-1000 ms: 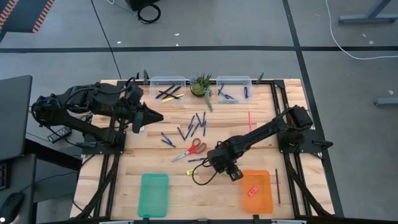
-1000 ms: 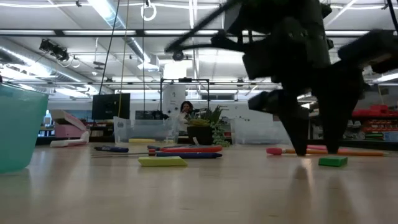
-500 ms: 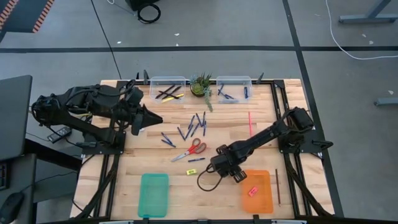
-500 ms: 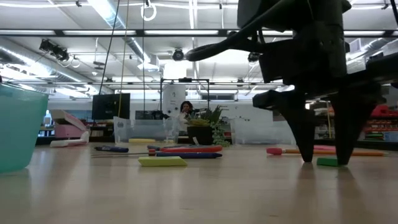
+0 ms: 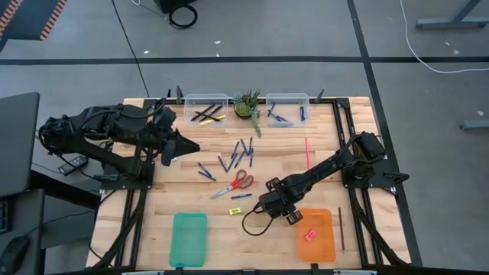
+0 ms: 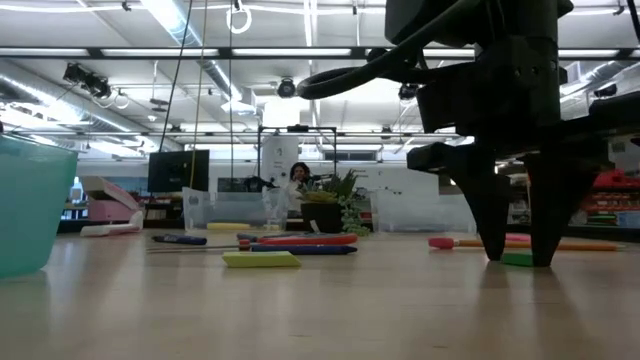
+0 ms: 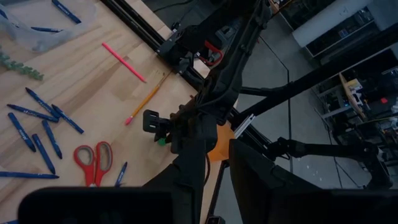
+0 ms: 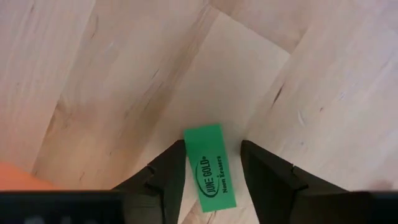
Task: Sort crayons/erasers/pens/pencils in bins
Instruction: Put the green eraser into the orange bin
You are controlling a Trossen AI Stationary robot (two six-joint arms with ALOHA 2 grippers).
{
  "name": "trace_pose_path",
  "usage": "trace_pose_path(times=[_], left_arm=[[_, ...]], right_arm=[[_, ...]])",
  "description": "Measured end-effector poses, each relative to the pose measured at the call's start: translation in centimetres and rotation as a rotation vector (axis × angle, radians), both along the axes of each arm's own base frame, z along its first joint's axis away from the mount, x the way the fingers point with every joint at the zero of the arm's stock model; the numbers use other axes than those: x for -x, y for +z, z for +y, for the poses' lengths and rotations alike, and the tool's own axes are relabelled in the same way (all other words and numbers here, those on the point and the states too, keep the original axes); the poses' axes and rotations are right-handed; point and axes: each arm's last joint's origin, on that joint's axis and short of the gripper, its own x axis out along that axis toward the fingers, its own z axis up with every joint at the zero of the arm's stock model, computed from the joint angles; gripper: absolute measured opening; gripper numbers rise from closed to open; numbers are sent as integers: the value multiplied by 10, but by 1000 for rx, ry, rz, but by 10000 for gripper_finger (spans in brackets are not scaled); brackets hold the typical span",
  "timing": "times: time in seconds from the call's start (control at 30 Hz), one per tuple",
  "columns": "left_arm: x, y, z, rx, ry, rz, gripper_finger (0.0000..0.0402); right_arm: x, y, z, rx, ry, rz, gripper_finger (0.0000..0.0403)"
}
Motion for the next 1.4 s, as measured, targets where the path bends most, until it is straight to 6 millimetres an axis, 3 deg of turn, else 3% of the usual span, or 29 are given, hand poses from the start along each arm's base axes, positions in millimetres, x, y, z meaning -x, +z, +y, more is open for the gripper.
trace_pose_path(times=[0.3, 0.47, 0.63, 0.83, 1.07, 1.2, 1.4], left_arm=[[0, 0, 0, 1, 0, 0, 80], [0, 0, 0, 0, 0, -1, 80], [0, 0, 0, 1, 0, -1, 80], [0, 0, 0, 0, 0, -2, 80], [0, 0, 0, -8, -3, -3, 78], [0, 0, 0, -10, -4, -3, 79], [0, 0, 0, -10, -4, -3, 78]], right_arm=[[-1, 0, -1, -14, -30, 1, 86], [0, 11, -6, -53, -75, -20, 71], [6, 47, -19, -106, -219, -92, 74], [29, 94, -23, -251, -457, -111, 75], [61, 128, 1, -455, -790, -32, 75], [76, 129, 23, -470, -992, 67, 76], [89, 120, 53, -420, -1087, 98, 76]])
